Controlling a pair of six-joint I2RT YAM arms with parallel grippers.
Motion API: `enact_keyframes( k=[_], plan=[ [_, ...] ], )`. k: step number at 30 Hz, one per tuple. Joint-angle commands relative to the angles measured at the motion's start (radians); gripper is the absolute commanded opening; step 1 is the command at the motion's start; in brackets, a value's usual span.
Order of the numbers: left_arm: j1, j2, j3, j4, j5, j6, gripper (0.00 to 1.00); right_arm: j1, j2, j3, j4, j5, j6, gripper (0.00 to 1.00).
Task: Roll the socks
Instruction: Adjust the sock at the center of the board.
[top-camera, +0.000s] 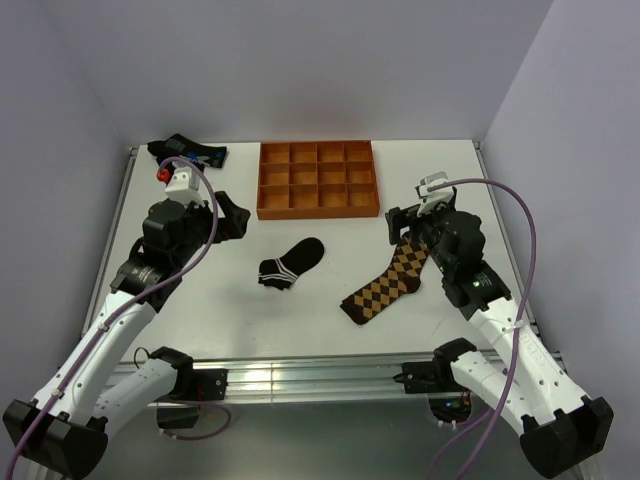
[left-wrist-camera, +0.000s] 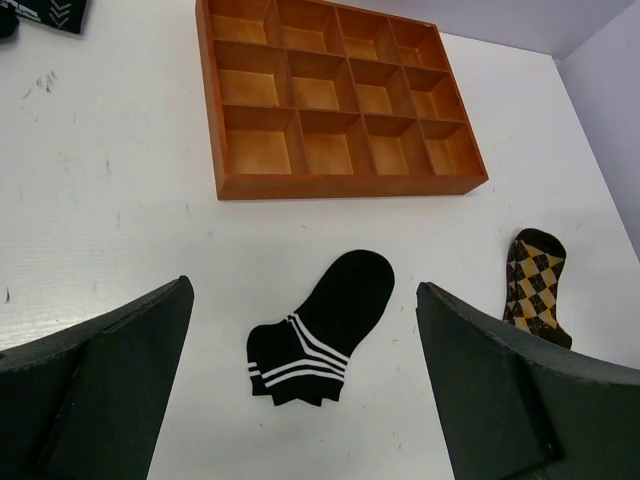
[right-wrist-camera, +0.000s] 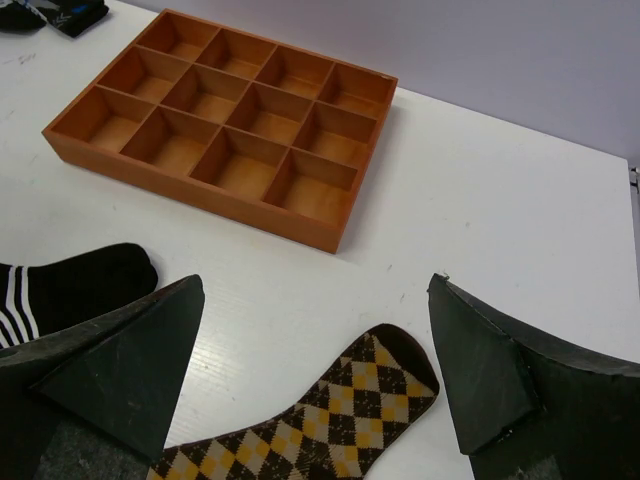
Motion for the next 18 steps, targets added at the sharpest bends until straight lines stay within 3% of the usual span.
enact_keyframes(
  k=[1, 11, 15, 18],
  plan=[
    [0.004, -0.024, 0.030, 0.016, 0.013, 0.008, 1.00, -0.004, -0.006, 0.009, 0.025, -0.001, -0.009, 1.00],
    [0.004, -0.024, 0.025, 0.022, 0.022, 0.010, 0.99, -0.003, 0.038, 0.035, -0.029, 0.020, -0.009, 1.00],
    [0.004, -0.012, 0.029, 0.027, 0.022, 0.004, 0.99, 0.000, 0.115, 0.130, -0.154, -0.137, 0.008, 0.89],
    [0.002, 0.013, 0.035, 0.022, 0.023, -0.031, 0.99, 0.058, 0.205, 0.175, -0.232, -0.150, -0.001, 0.84]
  ],
)
